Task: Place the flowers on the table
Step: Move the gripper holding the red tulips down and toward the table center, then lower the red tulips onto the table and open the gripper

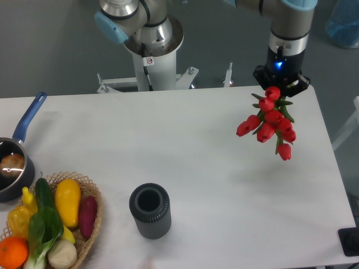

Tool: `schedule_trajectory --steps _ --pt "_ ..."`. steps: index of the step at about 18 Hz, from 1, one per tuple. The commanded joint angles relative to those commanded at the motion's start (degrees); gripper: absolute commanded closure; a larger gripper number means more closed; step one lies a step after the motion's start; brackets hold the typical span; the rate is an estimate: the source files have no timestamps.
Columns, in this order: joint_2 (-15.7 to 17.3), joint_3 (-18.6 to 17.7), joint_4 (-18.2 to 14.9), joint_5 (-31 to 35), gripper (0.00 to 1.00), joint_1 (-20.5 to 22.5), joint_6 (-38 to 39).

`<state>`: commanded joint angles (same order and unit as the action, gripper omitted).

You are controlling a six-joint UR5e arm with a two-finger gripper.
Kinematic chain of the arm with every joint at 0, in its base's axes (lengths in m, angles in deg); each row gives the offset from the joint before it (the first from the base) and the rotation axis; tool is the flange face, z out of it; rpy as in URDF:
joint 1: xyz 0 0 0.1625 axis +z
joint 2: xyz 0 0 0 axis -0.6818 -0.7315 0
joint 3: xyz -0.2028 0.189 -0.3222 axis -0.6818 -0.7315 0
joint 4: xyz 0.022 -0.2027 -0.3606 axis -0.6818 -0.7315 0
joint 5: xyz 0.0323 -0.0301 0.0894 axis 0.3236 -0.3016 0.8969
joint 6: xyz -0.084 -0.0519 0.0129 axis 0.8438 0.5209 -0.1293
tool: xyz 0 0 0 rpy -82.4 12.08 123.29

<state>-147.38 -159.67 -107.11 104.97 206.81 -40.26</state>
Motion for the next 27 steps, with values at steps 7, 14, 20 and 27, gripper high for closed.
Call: schedule_trajectory --steps 7,14,20,27 --pt "0.0 0.09 -0.7 0.09 0.98 -0.17 0.0" --pt "-3.25 -0.61 -0.44 0.09 0.95 -6.41 7.72" --pt "-2.9 -3.43 -0.27 0.26 0.0 -7.91 7.73" --pt "-2.73 -2.55 1.4 1.05 0.0 -7.39 6.77"
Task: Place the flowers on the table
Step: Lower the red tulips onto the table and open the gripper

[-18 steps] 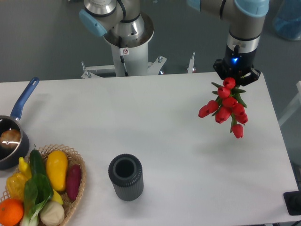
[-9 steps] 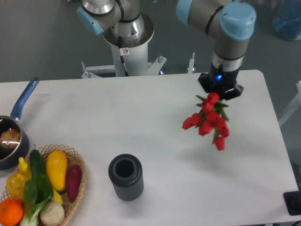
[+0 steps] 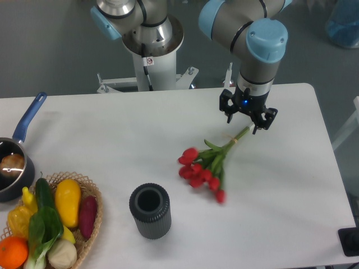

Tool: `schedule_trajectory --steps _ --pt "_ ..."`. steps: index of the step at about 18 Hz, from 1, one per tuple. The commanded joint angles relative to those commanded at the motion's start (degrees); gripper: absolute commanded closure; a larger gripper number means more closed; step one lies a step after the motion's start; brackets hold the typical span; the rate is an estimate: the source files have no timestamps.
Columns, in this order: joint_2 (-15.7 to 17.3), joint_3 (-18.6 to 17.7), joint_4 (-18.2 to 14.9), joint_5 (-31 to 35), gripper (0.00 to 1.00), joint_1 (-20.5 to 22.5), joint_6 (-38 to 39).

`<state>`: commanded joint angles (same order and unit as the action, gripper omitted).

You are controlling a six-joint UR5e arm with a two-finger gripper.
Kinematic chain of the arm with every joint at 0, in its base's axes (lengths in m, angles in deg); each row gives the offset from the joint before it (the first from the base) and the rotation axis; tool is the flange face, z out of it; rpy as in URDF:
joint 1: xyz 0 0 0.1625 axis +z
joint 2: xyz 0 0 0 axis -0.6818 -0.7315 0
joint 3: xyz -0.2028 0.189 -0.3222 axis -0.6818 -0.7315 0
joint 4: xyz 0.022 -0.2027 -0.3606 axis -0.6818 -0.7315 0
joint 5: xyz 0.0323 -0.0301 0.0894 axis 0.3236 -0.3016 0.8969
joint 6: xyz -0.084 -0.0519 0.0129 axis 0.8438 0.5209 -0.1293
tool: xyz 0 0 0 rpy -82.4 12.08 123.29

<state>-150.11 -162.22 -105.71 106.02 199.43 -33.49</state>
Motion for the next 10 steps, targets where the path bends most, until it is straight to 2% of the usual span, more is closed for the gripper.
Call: schedule_trajectory --steps 10 --pt "0.09 0.27 2.47 0.89 0.0 4.83 -0.18"
